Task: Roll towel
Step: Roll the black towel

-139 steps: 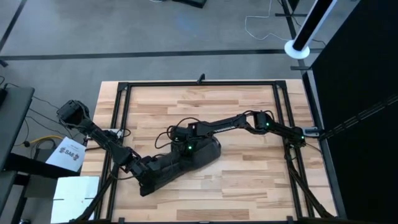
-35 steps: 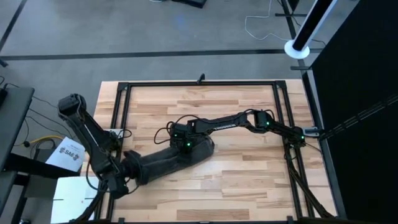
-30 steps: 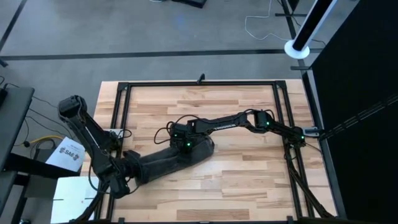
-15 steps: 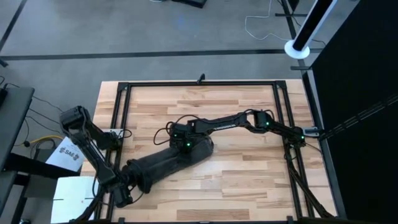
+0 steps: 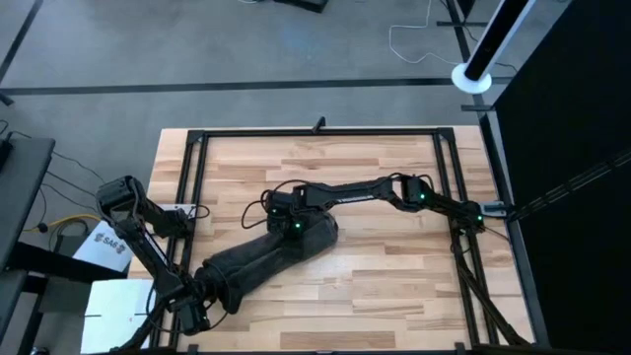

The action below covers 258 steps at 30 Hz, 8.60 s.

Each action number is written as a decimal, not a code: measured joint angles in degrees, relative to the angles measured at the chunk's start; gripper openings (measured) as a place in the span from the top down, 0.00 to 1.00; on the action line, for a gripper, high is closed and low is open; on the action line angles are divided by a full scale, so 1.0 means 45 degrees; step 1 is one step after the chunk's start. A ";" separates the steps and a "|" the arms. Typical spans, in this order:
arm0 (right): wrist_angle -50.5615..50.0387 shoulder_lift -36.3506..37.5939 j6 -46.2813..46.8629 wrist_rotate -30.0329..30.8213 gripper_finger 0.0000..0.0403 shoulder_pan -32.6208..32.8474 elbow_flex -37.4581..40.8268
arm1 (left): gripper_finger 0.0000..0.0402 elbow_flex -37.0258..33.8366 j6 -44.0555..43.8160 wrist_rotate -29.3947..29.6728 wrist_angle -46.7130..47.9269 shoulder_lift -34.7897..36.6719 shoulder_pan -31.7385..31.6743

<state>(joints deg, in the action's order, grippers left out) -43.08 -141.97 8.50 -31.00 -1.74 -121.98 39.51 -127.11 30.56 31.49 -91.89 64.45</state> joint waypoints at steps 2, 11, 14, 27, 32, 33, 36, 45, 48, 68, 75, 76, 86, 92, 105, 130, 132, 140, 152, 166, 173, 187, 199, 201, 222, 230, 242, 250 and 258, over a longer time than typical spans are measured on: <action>-0.0220 0.0000 -0.0004 0.0005 0.73 -0.0009 -0.0366 | 1.00 -0.0005 0.0000 0.0002 -0.0023 -0.0004 0.0002; -0.2143 0.0010 -0.0445 -0.0015 0.73 -0.0353 -0.2236 | 1.00 -0.0021 0.0000 -0.0061 -0.0199 -0.0022 0.0010; -0.3072 0.0010 -0.1219 -0.0223 0.73 -0.0408 -0.2749 | 1.00 -0.0029 0.0000 -0.0065 -0.0235 -0.0022 0.0014; -0.7264 0.0860 -0.5972 -0.2380 0.73 0.0941 -0.2734 | 1.00 -0.0039 0.0000 -0.0075 -0.0318 -0.0031 0.0015; -0.6849 0.0883 -0.6034 -0.2127 0.75 0.0699 -0.1487 | 1.00 -0.0039 -0.0001 -0.0075 -0.0374 -0.0031 0.0015; -0.6595 0.0869 -0.5897 -0.2059 0.76 0.0523 -0.1171 | 1.00 -0.0039 -0.0005 -0.0075 -0.0384 -0.0031 0.0015; -0.5415 0.0869 -0.5323 -0.1856 0.78 -0.0120 -0.0301 | 1.00 -0.0044 -0.0005 -0.0075 -0.0464 -0.0031 0.0015; -0.3215 0.0874 -0.4452 -0.1792 0.81 -0.1536 0.1403 | 1.00 -0.0052 -0.0001 -0.0080 -0.0935 0.0168 0.0024; -0.2341 0.0899 -0.4183 -0.1725 0.81 -0.1412 0.2210 | 1.00 -0.0068 0.0051 -0.0374 -0.0902 0.0666 0.0024; -0.2034 0.0933 -0.3751 -0.0500 0.81 -0.1132 0.3143 | 1.00 -0.0129 0.0031 -0.3131 0.3857 0.4050 -0.0874; -0.1787 0.0933 -0.3761 -0.0452 0.81 -0.1122 0.3173 | 1.00 0.0970 0.0598 -0.2387 0.3485 0.5296 -0.0869; -0.1722 0.0933 -0.3761 -0.0452 0.81 -0.1122 0.3173 | 1.00 0.1195 0.0808 -0.1776 0.3414 0.5381 -0.0869; -0.1326 0.0936 -0.3800 -0.0452 0.81 -0.1127 0.3183 | 1.00 0.0463 0.2544 0.1936 0.2166 0.5041 -0.2126; -0.1309 0.0933 -0.3795 -0.0457 0.81 -0.1132 0.3183 | 1.00 -0.0741 0.3617 0.0811 0.1885 0.4928 -0.3214; -0.1291 0.0933 -0.3790 -0.0457 0.81 -0.1132 0.3173 | 1.00 -0.2140 0.4796 -0.1164 0.0326 0.6282 -0.3898; -0.0944 0.0933 -0.3780 -0.0457 0.81 -0.1127 0.3183 | 0.44 -0.0151 1.4170 -0.5483 0.4965 0.8178 -0.3410; -0.0941 0.0933 -0.3772 -0.0457 0.81 -0.1129 0.3183 | 0.42 -0.0166 1.4550 -0.5316 0.5068 0.7985 -0.3410; -0.0930 0.0933 -0.3741 -0.0461 0.81 -0.1127 0.3178 | 0.42 -0.1359 1.5290 -0.5200 0.2456 0.6847 -0.3439; -0.0760 0.0923 -0.3664 -0.0455 0.81 -0.1115 0.3168 | 0.50 -0.2730 1.5067 -0.9400 -0.3507 0.4626 -0.4683; -0.1065 0.0923 -0.3664 -0.0566 0.81 -0.1089 0.3158 | 0.95 -0.2555 1.4995 -0.7703 -0.4367 0.7041 -0.4570; -0.1095 0.0913 -0.3664 -0.0729 0.81 -0.1049 0.3168 | 0.95 -0.4631 1.1823 -0.3883 -0.3478 1.0083 -0.3256; -0.1933 0.0923 -0.4314 -0.0797 0.81 -0.1059 0.3158 | 0.95 -0.8242 0.7483 -0.3092 -0.6591 1.3778 -0.0665; -0.3731 0.0867 -0.7385 -0.2205 0.82 -0.0086 0.3183 | 0.95 -0.8335 0.7296 -0.1919 -1.0387 1.3777 -0.0631; -0.4124 0.0860 -0.7805 -0.2278 0.84 0.0195 0.3183 | 0.95 -0.8335 0.7173 -0.1849 -1.0230 1.3697 -0.0631; -0.5865 0.0855 -0.9230 -0.1983 1.00 0.2218 0.3183 | 0.95 -0.7451 0.1645 -0.2868 -0.8649 1.0126 -0.0803; -0.5588 0.0860 -0.8896 -0.1789 1.00 0.2030 0.3189 | 0.95 -0.7431 -0.0009 -0.3715 -0.8905 0.8332 -0.0873; -0.5161 0.0908 -0.8550 -0.0826 1.00 0.2186 0.3168 | 0.95 -0.7417 -0.0743 -0.4424 -0.8863 0.7274 -0.0903; -0.4982 0.1118 -0.8544 -0.0369 1.00 0.2244 0.3187 | 0.95 -0.7436 -0.0845 -0.4609 -0.8732 0.7264 -0.0901; -0.4971 0.1229 -0.8279 -0.0291 1.00 0.1983 0.3192 | 0.95 -0.7479 -0.0705 -0.4759 -0.8927 0.7254 -0.1128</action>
<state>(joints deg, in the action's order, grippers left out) -65.45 -136.44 -28.76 -32.31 7.18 -107.61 5.85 -130.28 9.14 -8.68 -59.25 59.37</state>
